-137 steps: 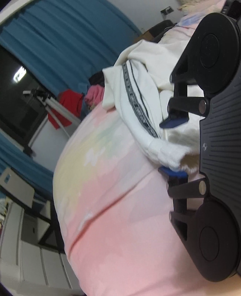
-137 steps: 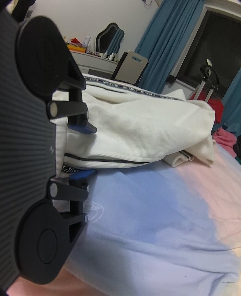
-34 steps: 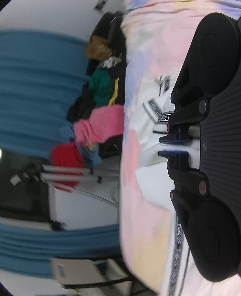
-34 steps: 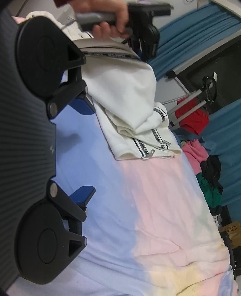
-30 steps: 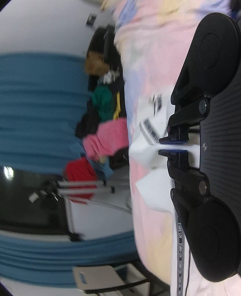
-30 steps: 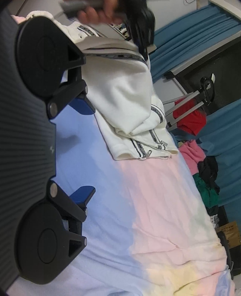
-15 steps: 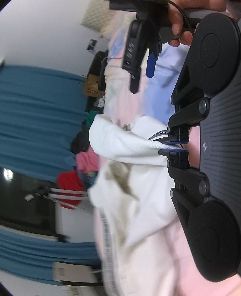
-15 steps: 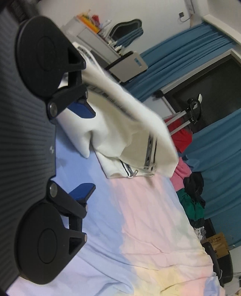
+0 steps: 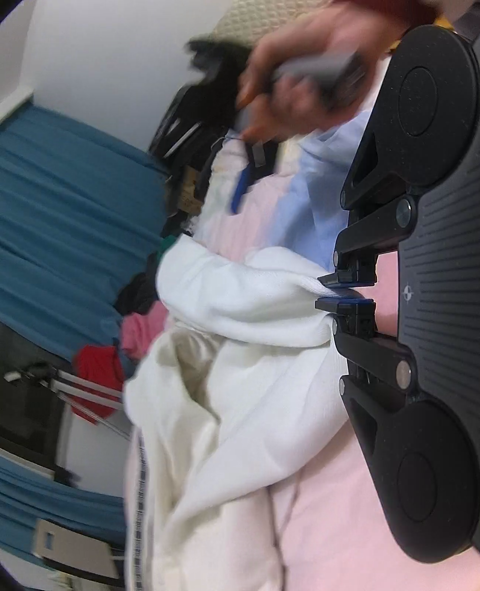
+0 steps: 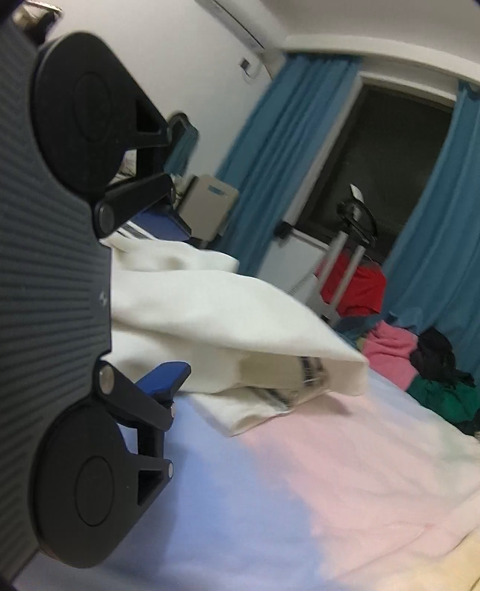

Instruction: Fold clothes

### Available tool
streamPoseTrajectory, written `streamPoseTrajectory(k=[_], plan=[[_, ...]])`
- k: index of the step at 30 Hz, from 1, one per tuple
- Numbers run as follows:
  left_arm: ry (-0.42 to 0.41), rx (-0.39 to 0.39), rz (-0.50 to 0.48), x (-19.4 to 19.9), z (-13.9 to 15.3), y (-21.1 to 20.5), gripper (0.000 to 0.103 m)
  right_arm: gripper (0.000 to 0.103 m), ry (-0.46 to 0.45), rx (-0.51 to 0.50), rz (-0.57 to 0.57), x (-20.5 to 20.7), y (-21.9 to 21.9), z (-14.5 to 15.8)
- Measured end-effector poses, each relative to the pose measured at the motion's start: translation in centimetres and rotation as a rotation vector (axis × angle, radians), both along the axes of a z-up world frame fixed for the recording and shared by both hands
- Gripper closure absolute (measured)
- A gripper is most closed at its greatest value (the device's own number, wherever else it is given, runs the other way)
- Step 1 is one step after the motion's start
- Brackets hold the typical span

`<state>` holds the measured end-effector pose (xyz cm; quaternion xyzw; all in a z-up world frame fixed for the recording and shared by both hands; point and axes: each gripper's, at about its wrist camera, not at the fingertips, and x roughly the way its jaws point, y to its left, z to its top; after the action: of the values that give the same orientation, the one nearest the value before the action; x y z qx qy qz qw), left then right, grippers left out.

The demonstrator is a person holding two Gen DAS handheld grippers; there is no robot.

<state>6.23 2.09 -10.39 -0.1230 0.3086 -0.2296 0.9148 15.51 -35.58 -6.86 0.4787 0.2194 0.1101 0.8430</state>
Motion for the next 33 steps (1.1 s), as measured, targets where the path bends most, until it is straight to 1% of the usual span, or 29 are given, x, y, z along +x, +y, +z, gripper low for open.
streamPoseTrajectory(k=[1,3,5,6,9,10,11,12,13,14,15,16,17,18,21,23,25,27,28,29,30,32,33], plan=[[0.012,-0.016,-0.005,0.1,-0.2,0.2,0.098,0.027,0.005,-0.038,-0.015,1.7,0.2,0.5],[0.034,-0.046,-0.016,0.4,-0.6,0.5,0.098,0.027,0.050,-0.122,-0.037,5.7,0.6,1.0],[0.045,-0.068,-0.035,0.9,-1.2,0.8,0.098,0.027,0.112,-0.166,-0.065,9.7,0.9,0.9],[0.050,-0.080,-0.045,1.2,-1.6,1.0,0.098,0.027,0.127,-0.183,-0.077,11.2,1.0,0.8],[0.068,-0.105,-0.079,2.5,-2.9,1.1,0.098,0.027,0.142,-0.274,-0.106,15.6,1.7,0.5],[0.072,-0.111,-0.090,2.8,-3.3,1.2,0.098,0.029,0.150,-0.301,-0.119,16.9,1.9,0.3],[0.067,-0.113,-0.102,3.1,-3.7,1.0,0.098,0.033,0.162,-0.324,-0.137,18.0,2.0,0.1],[0.061,-0.114,-0.115,3.3,-4.0,0.9,0.098,0.038,0.175,-0.341,-0.152,18.9,2.1,-0.3],[0.048,-0.110,-0.128,3.4,-4.2,0.7,0.098,0.054,0.188,-0.354,-0.165,19.6,2.1,-0.6],[0.039,-0.109,-0.141,3.5,-4.3,0.5,0.098,0.075,0.200,-0.370,-0.176,20.1,2.2,-0.9],[0.039,-0.117,-0.149,3.7,-4.4,0.3,0.098,0.083,0.208,-0.388,-0.177,20.4,2.2,-0.9],[0.039,-0.128,-0.155,3.7,-4.5,0.2,0.098,0.089,0.202,-0.415,-0.171,20.4,2.3,-0.7],[0.036,-0.136,-0.159,3.8,-4.5,0.2,0.098,0.091,0.184,-0.451,-0.161,20.3,2.5,-0.2],[0.026,-0.138,-0.163,3.8,-4.4,0.2,0.098,0.092,0.161,-0.466,-0.154,19.9,2.3,0.5],[-0.031,-0.129,-0.171,3.1,-3.5,0.2,0.098,0.092,0.069,-0.428,-0.156,17.9,0.2,3.1],[-0.075,-0.119,-0.175,2.4,-2.8,0.2,0.098,0.092,0.017,-0.387,-0.217,15.3,-2.1,5.0],[-0.118,-0.103,-0.175,1.7,-2.0,-0.1,0.098,0.092,-0.025,-0.377,-0.292,12.3,-4.4,6.7],[-0.150,-0.068,-0.175,1.0,-1.4,-0.8,0.098,0.092,-0.065,-0.373,-0.390,7.9,-6.9,7.3],[-0.160,-0.046,-0.176,0.7,-1.2,-1.1,0.098,0.092,-0.075,-0.368,-0.443,5.6,-8.1,7.2],[-0.163,-0.018,-0.178,0.4,-1.2,-1.5,0.097,0.091,-0.061,-0.358,-0.496,3.2,-9.3,6.4],[-0.165,0.010,-0.180,0.2,-1.3,-1.8,0.097,0.091,-0.024,-0.343,-0.541,0.9,-10.4,5.3],[-0.156,0.040,-0.176,0.0,-1.5,-2.1,0.097,0.090,0.108,-0.298,-0.590,-2.8,-12.4,2.4],[-0.147,0.048,-0.172,-0.1,-1.7,-2.1,0.097,0.090,0.178,-0.265,-0.592,-4.2,-13.4,0.8]])
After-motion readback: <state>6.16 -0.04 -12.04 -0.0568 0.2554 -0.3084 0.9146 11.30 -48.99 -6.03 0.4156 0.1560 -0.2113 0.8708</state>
